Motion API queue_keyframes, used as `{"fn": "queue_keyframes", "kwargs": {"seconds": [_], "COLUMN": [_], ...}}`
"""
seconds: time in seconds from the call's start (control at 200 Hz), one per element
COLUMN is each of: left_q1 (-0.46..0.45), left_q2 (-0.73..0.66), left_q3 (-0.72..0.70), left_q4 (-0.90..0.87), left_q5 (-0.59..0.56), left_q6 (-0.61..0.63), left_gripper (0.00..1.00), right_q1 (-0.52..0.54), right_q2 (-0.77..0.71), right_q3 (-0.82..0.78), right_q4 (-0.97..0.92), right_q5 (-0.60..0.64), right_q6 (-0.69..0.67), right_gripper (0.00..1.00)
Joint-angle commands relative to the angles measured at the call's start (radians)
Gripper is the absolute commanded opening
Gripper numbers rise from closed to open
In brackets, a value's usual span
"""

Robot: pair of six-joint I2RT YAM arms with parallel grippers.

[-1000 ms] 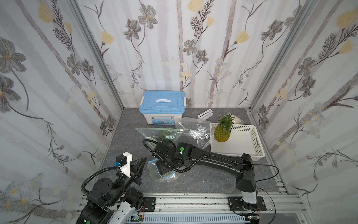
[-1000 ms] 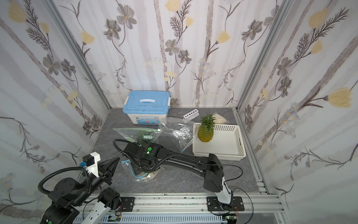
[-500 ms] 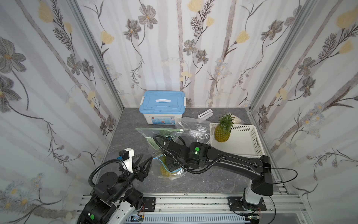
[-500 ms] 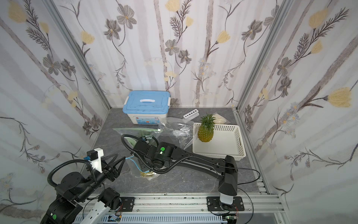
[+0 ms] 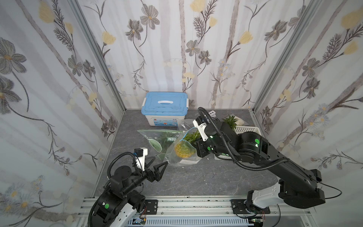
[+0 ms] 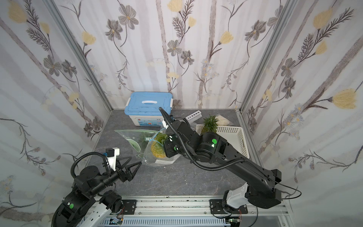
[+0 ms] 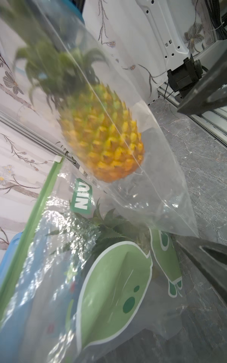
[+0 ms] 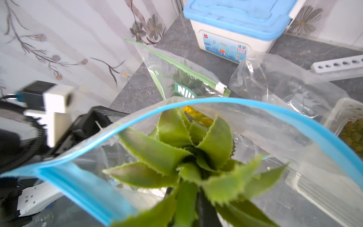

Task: Open the zip-top bag and take out the pineapple
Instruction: Pick up the pineapple from the zipper food storage bag.

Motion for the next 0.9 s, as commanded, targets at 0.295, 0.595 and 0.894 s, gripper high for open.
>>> {"fn": "queue_keyframes", "kwargs": {"seconds": [0.295, 0.595, 0.894], "left_q1": [-0.037, -0.086, -0.092], "left_q2": [0.167, 0.296, 0.398], "left_q3": [-0.045, -0.029, -0.03], "left_q4": [0.255, 0.368, 0.472], "left_q5": [-0.016, -0.089, -0.052], "left_q6": [-0.012, 0.082, 0.126], "left_gripper": [1.0, 1.0, 0.96], "right_q1": [-0.037, -0.036, -0.032], "right_q2": [0.011, -0.004, -0.017], "right_q3": [0.239, 0.239, 0.239], "right_q4": [-0.085, -0.054, -0.035], "right_q5": [-0.073, -0.133, -0.161], "right_q6": [-0.109, -0.106, -0.1], "right_gripper": [0.0, 0.0, 0.0]}}
